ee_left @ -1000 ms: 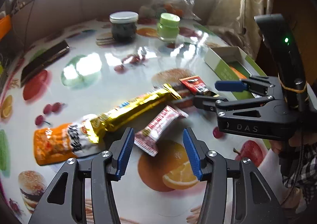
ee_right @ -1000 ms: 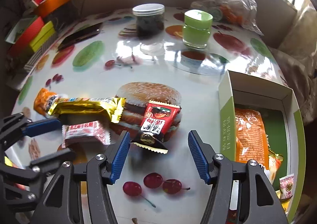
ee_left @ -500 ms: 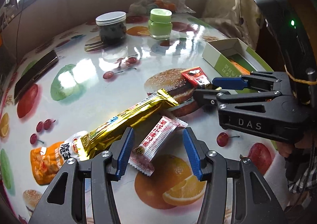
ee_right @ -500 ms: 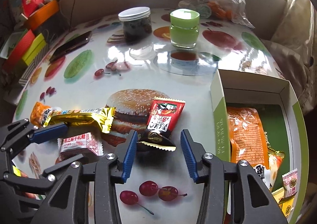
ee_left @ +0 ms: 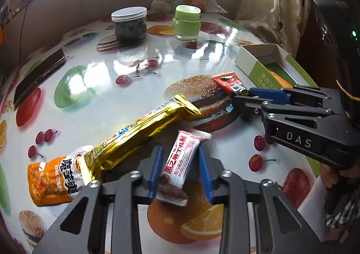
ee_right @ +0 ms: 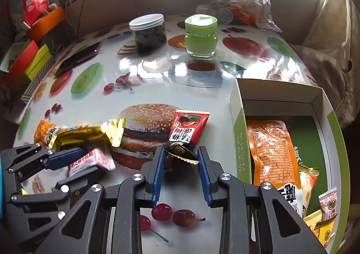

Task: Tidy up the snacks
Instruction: 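Lift the red packet and white-red packet with both tools, then carry the red packet and white-red packet in both tools over the green box, then lower both packets into the green box and open both tools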

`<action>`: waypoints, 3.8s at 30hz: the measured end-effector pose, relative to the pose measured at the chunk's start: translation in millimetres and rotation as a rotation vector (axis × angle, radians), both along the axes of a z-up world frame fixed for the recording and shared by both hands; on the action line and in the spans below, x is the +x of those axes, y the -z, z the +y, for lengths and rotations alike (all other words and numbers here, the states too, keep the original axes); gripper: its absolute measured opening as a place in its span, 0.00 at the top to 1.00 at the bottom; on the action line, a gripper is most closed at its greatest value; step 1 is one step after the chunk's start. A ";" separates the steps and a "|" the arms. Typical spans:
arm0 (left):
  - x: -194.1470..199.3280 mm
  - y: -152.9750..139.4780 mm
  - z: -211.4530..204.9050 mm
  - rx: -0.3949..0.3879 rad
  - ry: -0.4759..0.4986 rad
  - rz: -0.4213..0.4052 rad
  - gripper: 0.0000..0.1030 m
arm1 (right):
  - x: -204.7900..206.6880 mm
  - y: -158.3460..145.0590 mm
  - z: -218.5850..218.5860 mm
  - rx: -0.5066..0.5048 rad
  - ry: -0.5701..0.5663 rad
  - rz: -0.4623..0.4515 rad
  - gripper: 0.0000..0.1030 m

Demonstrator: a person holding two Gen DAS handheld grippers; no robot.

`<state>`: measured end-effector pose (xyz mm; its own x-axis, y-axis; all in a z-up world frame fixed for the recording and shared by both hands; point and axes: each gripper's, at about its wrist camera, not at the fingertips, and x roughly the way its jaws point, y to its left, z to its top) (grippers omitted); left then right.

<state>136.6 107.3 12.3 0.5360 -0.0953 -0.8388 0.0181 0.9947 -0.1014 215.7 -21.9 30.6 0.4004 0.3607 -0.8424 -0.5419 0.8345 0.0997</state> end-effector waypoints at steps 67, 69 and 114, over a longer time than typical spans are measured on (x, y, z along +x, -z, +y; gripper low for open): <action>-37.8 -72.0 -62.3 -0.033 0.029 -0.166 0.81 | -84.0 -53.3 -102.6 0.191 0.132 -0.095 0.75; -34.6 -73.1 -68.0 -0.033 0.039 -0.167 0.81 | -83.0 -54.4 -110.1 0.190 0.148 -0.099 0.75; 46.4 -42.6 -161.3 -0.074 0.189 -0.048 0.81 | -64.1 -35.2 -197.8 0.117 0.314 -0.103 0.75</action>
